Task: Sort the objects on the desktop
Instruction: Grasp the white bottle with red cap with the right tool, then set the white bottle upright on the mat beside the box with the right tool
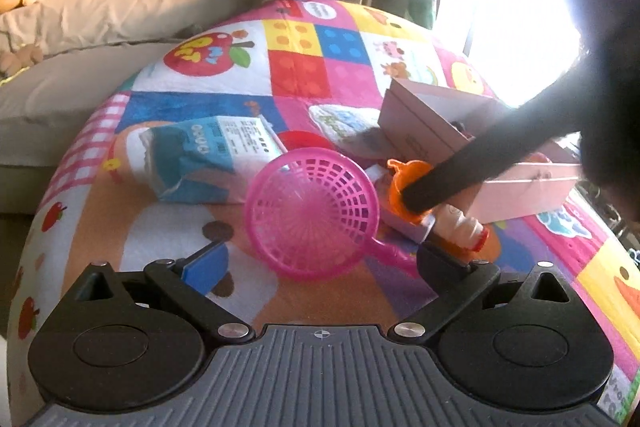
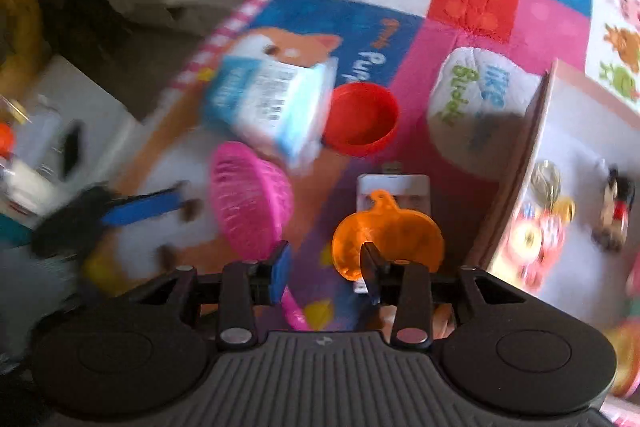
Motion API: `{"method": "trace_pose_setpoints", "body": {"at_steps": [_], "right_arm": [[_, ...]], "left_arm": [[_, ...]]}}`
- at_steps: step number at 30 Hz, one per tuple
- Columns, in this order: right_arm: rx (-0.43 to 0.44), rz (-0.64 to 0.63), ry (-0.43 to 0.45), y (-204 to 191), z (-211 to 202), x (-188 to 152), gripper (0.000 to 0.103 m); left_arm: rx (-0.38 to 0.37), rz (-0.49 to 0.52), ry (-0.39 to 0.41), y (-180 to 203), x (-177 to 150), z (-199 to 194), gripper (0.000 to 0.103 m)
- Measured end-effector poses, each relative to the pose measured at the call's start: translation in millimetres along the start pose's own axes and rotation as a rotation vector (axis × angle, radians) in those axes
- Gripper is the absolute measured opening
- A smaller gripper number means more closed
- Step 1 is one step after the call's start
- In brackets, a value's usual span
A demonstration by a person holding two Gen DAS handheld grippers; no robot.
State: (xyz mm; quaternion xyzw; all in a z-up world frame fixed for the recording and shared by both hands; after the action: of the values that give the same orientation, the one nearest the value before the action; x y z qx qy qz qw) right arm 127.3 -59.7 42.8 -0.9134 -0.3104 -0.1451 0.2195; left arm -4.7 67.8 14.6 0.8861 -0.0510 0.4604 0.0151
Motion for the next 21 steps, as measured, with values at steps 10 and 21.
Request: {"method": "trace_pose_setpoints", "body": {"at_steps": [10, 21], "right_arm": [[-0.215, -0.121, 0.381, 12.7, -47.3, -96.3, 0.039], [-0.155, -0.056, 0.399, 31.9, -22.2, -114.7, 0.025]], "left_arm": [[0.013, 0.099, -0.051, 27.1, 11.9, 25.5, 0.103], [0.346, 0.228, -0.156, -9.9, 16.1, 40.2, 0.103]]}}
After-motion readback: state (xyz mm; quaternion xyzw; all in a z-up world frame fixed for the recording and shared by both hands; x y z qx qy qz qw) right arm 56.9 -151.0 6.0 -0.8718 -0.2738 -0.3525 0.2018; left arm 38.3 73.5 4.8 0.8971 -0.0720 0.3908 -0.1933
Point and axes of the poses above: each gripper's, at about its wrist camera, not at the fingertips, and z roughly the way its jaws point, y to its right, x to its top, the point moved 2 cm from there along z, roughly the way its jaws point, and after that the axes turned 11 degrees about z, right-handed, at the moved point
